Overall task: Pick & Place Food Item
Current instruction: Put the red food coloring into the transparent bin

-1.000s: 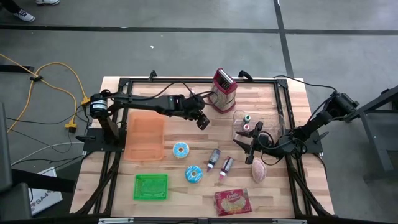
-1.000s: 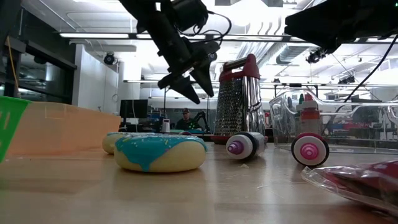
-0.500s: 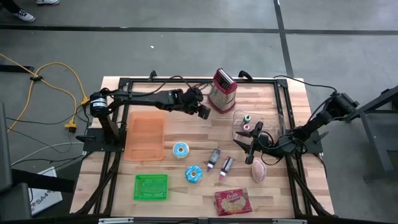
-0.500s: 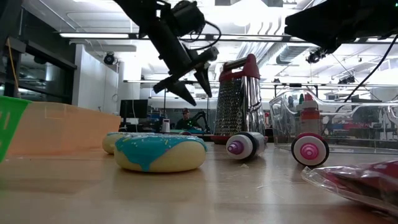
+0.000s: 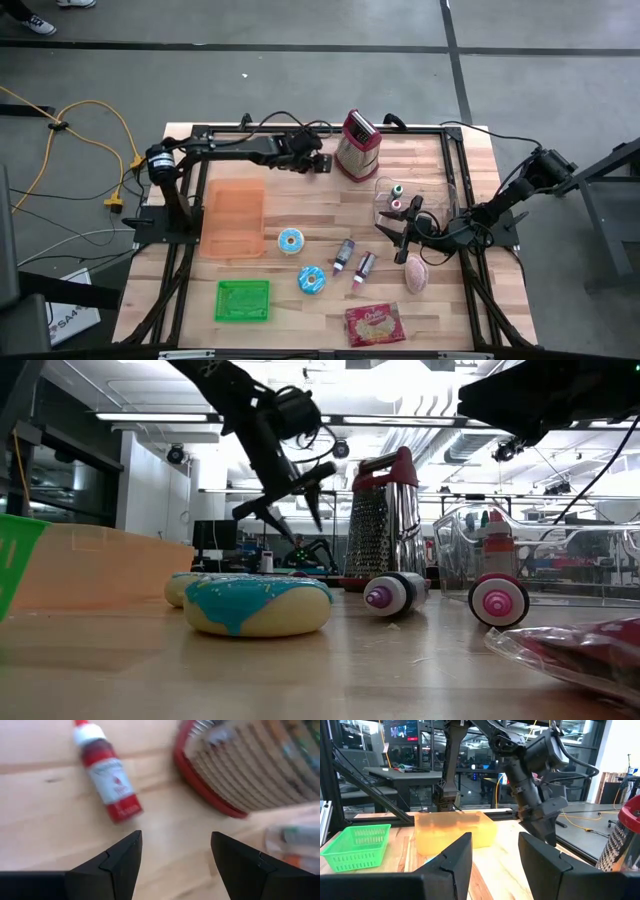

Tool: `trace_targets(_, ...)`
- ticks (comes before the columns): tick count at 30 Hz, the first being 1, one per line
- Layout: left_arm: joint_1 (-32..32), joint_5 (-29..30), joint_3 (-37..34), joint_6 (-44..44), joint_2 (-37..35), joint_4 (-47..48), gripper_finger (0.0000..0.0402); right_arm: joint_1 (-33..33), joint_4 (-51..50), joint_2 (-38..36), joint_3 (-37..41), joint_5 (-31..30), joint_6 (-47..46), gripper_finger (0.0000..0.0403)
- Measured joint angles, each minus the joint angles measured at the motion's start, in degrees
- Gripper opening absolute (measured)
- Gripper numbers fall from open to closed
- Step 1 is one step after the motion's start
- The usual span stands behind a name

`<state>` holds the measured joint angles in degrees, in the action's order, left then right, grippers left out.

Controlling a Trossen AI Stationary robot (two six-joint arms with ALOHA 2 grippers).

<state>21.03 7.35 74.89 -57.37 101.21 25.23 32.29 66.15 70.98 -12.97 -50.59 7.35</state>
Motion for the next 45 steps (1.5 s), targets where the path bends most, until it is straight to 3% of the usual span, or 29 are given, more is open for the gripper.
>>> trace_targets(10,2.21,-1.19,3.74,-0.41,0.9,6.01,0.0232,-0.02,0.0,0.0,0.0,0.0,0.01,0.0149)
trace_targets(20,2.8,-0.04,12.73,-4.64,9.61,12.68,0.0232,-0.03,-1.42,0.02,0.0,-0.2,0.0,0.0149)
trace_targets(45,4.6,0.23,12.74,-5.65,15.95,11.16,0.0232,-0.04,-7.78,0.02,0.0,0.0,0.0,0.0149)
